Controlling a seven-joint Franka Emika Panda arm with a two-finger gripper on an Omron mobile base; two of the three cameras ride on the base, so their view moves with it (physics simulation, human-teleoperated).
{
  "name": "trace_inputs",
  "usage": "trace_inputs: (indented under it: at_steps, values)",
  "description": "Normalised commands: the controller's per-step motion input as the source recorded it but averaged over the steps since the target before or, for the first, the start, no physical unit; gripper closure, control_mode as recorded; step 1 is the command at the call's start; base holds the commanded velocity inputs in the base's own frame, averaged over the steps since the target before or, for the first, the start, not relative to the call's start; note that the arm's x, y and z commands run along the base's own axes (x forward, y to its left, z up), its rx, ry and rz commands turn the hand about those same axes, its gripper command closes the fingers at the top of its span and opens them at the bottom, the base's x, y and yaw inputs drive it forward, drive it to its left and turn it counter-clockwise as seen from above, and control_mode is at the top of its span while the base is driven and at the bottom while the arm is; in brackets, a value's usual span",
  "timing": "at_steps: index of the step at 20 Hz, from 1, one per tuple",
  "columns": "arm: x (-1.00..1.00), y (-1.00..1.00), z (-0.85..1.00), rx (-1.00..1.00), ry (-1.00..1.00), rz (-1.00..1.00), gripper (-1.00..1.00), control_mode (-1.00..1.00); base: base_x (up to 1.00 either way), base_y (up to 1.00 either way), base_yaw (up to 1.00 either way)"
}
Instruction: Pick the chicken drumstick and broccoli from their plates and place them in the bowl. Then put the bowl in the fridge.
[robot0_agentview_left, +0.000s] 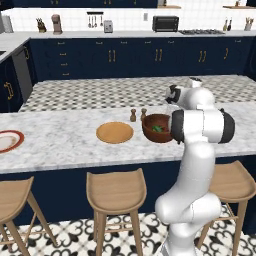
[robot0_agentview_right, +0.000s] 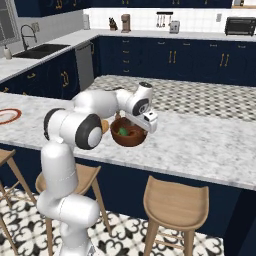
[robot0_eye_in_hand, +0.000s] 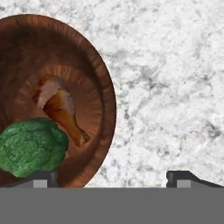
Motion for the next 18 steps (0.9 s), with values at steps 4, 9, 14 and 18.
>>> trace_inputs:
  at_steps: [4, 9, 14, 18]
  values:
    - [0.32, -0.06, -0.51, 0.09, 0.05, 0.0, -1.0, -1.0, 0.0, 0.0, 0.0]
    - [0.6, 0.01, -0.37, 0.0, 0.02, 0.0, -1.0, -1.0, 0.0, 0.0, 0.0]
    - [0.19, 0.0, -0.25, 0.0, 0.0, 0.0, -1.0, -1.0, 0.0, 0.0, 0.0]
    - [0.14, 0.16, -0.37, 0.0, 0.0, 0.0, 1.0, -1.0, 0.0, 0.0, 0.0]
